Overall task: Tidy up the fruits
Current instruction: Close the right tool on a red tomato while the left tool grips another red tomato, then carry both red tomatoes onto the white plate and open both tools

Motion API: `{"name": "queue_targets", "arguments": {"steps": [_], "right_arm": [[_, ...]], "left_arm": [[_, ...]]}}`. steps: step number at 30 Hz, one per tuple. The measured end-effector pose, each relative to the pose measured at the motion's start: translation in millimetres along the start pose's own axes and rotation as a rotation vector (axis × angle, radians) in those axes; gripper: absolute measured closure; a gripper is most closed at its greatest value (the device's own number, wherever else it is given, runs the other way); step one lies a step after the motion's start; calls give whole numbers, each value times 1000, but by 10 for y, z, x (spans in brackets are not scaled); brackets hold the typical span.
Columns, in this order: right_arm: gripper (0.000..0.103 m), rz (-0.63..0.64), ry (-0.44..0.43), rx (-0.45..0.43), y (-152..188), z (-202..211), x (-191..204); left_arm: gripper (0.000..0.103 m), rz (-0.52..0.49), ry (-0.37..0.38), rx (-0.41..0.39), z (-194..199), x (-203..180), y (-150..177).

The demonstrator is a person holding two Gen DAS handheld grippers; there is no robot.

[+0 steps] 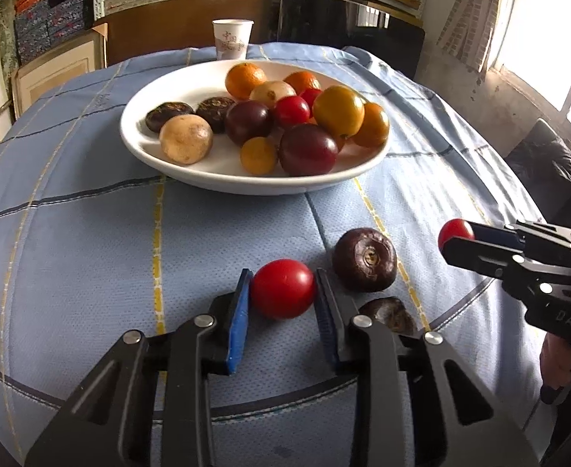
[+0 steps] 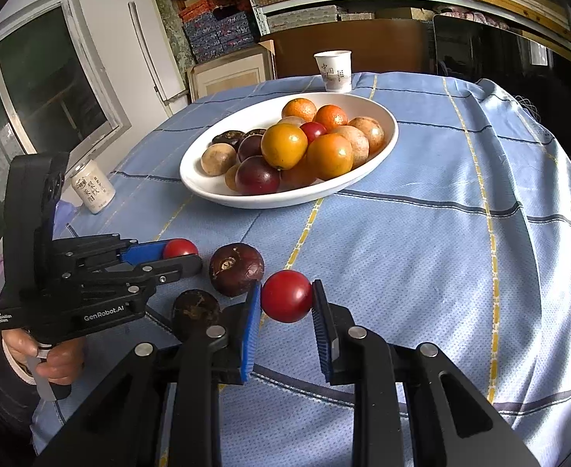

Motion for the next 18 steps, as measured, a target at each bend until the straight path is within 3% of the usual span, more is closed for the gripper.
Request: {"name": "queue_targets", "arguments": {"steps": [8, 15, 18], "right_arm": [[77, 60, -39, -107, -197, 113, 227], [77, 7, -38, -200, -790, 47, 273], [77, -4, -22, -227, -1055, -39, 253]], "left_arm": [[72, 46, -35, -122, 320, 109, -169], [72, 83, -31, -199, 413, 311, -674], [73, 84, -68, -215, 323, 438, -939]]}}
Point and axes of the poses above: each gripper's, at about its wrist camera, not at the fingertips, and z roughly against the way its jaws point, x to its left, y to its underside, the point moved 9 cm from there along -z, roughly the way its jaws point, and after that the axes turned 7 degrees about x, right-handed, at the moved point
